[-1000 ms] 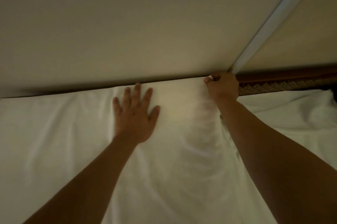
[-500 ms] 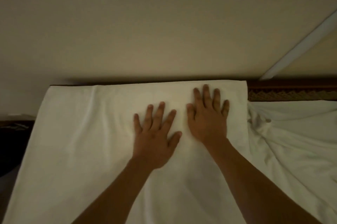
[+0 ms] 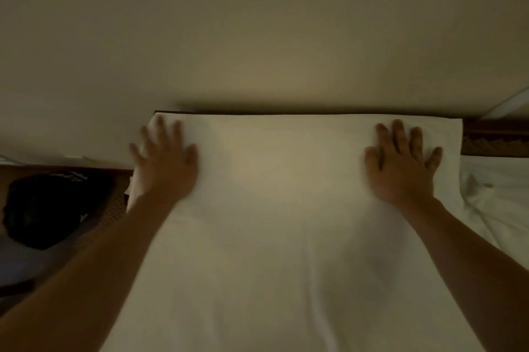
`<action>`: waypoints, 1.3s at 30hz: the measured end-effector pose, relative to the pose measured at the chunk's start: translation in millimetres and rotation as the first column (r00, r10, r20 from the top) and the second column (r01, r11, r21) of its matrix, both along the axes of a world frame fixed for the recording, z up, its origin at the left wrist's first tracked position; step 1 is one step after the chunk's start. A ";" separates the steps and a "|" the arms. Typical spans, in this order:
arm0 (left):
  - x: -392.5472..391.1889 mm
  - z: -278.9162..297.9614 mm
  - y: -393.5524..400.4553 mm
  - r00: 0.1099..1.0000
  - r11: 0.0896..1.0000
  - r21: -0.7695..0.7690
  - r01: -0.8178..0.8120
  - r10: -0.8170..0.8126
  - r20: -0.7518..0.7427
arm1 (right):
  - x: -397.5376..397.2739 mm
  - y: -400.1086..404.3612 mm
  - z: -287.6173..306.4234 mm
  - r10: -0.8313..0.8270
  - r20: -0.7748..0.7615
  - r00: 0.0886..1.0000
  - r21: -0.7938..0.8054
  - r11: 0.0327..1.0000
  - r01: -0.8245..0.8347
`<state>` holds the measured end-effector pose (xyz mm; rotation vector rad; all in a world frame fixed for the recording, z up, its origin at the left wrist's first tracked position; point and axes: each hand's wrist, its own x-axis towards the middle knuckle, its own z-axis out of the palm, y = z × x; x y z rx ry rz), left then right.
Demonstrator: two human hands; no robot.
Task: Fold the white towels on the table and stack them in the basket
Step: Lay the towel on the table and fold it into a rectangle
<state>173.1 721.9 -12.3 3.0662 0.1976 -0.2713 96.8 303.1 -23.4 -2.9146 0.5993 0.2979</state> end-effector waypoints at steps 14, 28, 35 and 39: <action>32.2 -18.3 24.4 0.978 0.976 -0.048 0.210 -0.211 -0.004 | -167.9 248.9 -3.2 0.042 0.029 0.999 0.047 0.998 -0.044; -256.8 -10.6 18.9 0.772 0.756 -0.180 0.629 -0.635 0.032 | -261.2 152.8 4.8 -0.250 -0.035 0.968 0.085 0.964 0.252; -285.8 -12.0 87.6 0.932 0.931 -0.085 0.356 -0.360 -0.039 | -265.2 255.0 -1.7 -0.076 0.018 0.997 0.098 0.992 0.074; -287.9 -9.5 128.7 0.977 0.971 -0.154 0.183 -0.197 -0.079 | -291.8 353.3 0.7 0.239 0.101 0.966 0.139 0.958 -0.252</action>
